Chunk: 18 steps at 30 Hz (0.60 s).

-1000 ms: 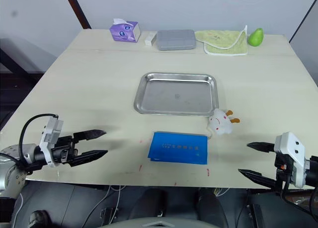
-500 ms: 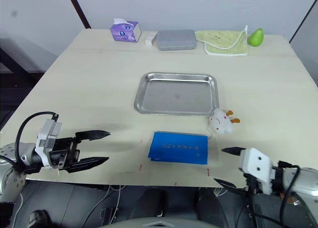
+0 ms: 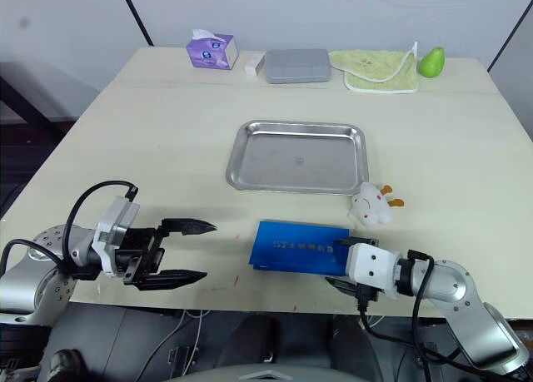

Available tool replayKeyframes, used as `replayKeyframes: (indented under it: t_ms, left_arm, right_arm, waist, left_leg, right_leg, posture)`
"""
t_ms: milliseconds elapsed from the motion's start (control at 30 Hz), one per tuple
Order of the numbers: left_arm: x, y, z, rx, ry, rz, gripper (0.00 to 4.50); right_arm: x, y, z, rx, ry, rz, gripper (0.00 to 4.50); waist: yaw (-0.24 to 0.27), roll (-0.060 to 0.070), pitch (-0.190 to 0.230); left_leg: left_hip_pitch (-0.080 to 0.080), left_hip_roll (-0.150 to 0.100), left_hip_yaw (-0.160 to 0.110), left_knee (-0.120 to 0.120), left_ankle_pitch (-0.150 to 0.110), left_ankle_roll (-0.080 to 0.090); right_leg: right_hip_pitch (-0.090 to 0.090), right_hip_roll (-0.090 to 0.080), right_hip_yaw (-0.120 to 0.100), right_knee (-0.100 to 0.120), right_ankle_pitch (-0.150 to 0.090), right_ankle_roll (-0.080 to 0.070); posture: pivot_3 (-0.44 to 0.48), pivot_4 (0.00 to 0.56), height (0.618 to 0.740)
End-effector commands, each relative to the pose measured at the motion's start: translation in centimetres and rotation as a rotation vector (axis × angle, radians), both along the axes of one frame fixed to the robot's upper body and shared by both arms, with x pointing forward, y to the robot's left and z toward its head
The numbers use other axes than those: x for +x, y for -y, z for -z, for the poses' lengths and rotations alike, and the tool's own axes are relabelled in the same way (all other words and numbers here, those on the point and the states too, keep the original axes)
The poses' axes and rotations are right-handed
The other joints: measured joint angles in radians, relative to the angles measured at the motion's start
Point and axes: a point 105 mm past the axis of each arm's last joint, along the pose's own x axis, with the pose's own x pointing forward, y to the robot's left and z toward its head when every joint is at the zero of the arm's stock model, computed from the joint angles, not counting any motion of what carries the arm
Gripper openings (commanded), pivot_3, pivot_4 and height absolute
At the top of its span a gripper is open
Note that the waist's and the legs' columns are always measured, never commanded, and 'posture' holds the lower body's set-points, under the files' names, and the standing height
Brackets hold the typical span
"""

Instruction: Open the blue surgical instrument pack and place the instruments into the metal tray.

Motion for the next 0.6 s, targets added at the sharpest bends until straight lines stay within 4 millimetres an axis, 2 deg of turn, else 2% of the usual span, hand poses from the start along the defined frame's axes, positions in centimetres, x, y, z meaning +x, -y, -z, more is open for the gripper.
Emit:
replayKeyframes:
  t_ms: [33,233,433,500,600]
  left_arm:
    - [-0.1,0.2,-0.4,-0.001,0.023,0.011,4.50]
    - [-0.1,0.3,-0.3,-0.002,0.029,0.015,4.50]
    - [-0.1,0.1,-0.2,-0.002,0.036,0.015,4.50]
    - [-0.1,0.1,-0.2,-0.002,0.037,0.016,4.50]
    - [-0.1,0.0,-0.2,-0.002,0.039,0.016,4.50]
  right_arm:
    - [0.1,-0.2,-0.6,-0.010,0.062,-0.019,3.46]
    - [0.3,0.9,-0.4,-0.026,0.088,0.006,3.46]
    - [0.4,1.1,-0.4,-0.019,0.106,0.004,3.46]
    - [0.5,1.0,-0.2,-0.015,0.107,0.002,2.94]
    - [0.6,0.7,-0.1,-0.006,0.110,-0.004,1.80]
  waist:
    - [0.001,0.000,0.000]
    - [0.001,0.000,0.000]
    - [0.000,0.000,0.000]
    - [0.000,0.000,0.000]
    - [0.000,0.000,0.000]
  left_leg:
    - [0.000,0.000,0.000,0.000,0.000,0.000]
    - [0.000,0.000,0.000,0.000,0.000,0.000]
    - [0.000,0.000,0.000,0.000,0.000,0.000]
    - [0.000,0.000,0.000,0.000,0.000,0.000]
    - [0.000,0.000,0.000,0.000,0.000,0.000]
  right_leg:
    - [0.000,0.000,0.000,0.000,0.000,0.000]
    - [0.000,0.000,0.000,0.000,0.000,0.000]
    - [0.000,0.000,0.000,0.000,0.000,0.000]
    - [0.000,0.000,0.000,0.000,0.000,0.000]
    - [0.000,0.000,0.000,0.000,0.000,0.000]
  posture:
    - [0.000,0.150,0.740]
    - [0.000,0.150,0.740]
    - [0.000,0.150,0.740]
    - [0.000,0.150,0.740]
    - [0.000,0.150,0.740]
